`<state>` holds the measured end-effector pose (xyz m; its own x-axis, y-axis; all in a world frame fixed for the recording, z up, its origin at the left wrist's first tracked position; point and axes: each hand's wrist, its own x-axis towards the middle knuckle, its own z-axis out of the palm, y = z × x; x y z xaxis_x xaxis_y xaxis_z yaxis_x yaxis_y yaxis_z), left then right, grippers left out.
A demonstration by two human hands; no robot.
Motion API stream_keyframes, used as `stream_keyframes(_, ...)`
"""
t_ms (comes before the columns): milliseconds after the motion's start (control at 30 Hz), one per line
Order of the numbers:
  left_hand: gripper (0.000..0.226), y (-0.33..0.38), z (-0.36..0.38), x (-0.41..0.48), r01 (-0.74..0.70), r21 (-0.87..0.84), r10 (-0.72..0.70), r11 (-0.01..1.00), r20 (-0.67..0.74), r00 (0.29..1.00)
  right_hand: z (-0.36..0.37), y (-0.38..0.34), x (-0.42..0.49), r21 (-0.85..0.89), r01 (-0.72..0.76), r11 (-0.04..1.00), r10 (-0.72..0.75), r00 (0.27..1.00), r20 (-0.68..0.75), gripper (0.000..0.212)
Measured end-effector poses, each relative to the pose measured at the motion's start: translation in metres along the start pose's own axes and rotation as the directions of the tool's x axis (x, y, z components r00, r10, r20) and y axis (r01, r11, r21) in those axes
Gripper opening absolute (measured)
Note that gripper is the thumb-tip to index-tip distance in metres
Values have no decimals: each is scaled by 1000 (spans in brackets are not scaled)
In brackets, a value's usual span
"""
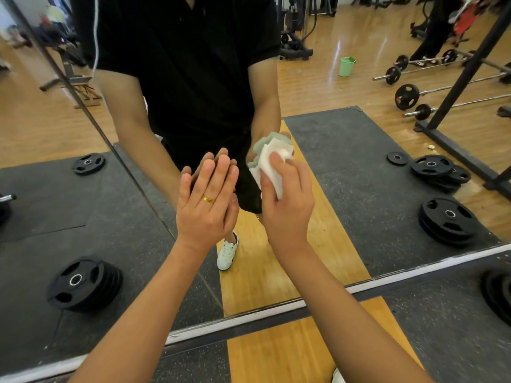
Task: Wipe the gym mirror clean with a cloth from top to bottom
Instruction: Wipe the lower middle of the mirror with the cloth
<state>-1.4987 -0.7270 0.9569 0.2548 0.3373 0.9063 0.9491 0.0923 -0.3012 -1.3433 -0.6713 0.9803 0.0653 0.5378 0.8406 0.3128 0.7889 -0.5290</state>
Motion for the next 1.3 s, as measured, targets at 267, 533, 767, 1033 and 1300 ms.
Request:
stream_keyframes(267,63,0,1,0,-4,0,4,1000,10,1000,-10,39,-101,-33,-18,999,29,926,376,29)
stream_keyframes(533,58,-2,-29,4,41,-161,-24,986,108,994,-15,21,-88,34,-92,995,77,947,310,28)
stream_keyframes(767,62,-27,-33,-16,-48,-48,56,998,192,980,5,-19,-23,113,28,993,-44,989,141,26)
stream_keyframes(1033,42,0,-36,-10,123,-250,-105,960,86,991,1,-6,-42,75,63,995,-79,968,237,35)
stream_keyframes(1300,30,46,-52,2,509,-413,-471,755,198,860,-37,-5,-23,199,-42,979,-92,782,616,60)
